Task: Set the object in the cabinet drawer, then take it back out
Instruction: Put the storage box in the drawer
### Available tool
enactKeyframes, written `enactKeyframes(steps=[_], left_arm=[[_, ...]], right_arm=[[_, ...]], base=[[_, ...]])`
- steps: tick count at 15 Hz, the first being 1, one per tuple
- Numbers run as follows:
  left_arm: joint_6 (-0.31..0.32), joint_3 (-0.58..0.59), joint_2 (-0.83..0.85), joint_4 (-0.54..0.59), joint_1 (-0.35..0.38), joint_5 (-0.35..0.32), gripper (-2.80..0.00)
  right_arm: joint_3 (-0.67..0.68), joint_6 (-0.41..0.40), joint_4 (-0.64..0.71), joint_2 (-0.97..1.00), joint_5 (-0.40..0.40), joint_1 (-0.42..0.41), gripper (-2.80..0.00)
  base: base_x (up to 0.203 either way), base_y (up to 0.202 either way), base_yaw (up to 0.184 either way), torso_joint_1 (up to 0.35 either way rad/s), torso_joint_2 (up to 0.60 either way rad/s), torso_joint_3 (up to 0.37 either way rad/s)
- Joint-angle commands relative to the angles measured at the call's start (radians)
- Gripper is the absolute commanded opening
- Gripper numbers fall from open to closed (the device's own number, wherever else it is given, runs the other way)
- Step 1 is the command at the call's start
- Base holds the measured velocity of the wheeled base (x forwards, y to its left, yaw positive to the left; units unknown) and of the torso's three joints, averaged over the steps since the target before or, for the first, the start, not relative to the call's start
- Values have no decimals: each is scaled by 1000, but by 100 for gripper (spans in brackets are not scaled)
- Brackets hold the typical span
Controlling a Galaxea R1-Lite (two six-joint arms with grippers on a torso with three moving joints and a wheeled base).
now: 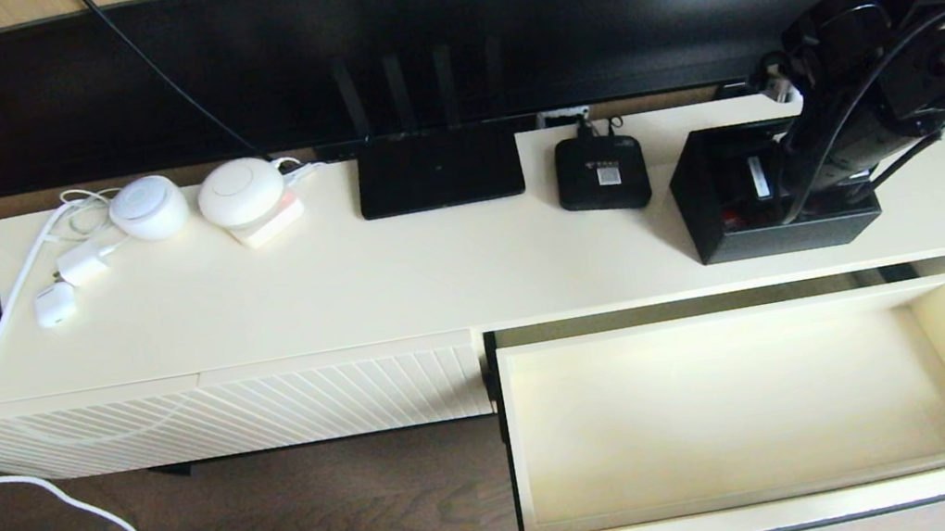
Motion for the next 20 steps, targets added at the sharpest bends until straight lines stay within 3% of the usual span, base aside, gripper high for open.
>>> enactKeyframes(steps=[1,14,20], left_arm=[[1,0,2,1,0,0,-280],[1,1,0,1,0,0,-280],[1,1,2,1,0,0,-280]], right_arm=[[-2,1,0,6,1,0,-280],[8,1,2,-14,1,2,-280],[55,-9,27,-166,-2,17,-280]], base=[[0,0,0,0,0,0],[0,0,0,0,0,0],[0,0,0,0,0,0]])
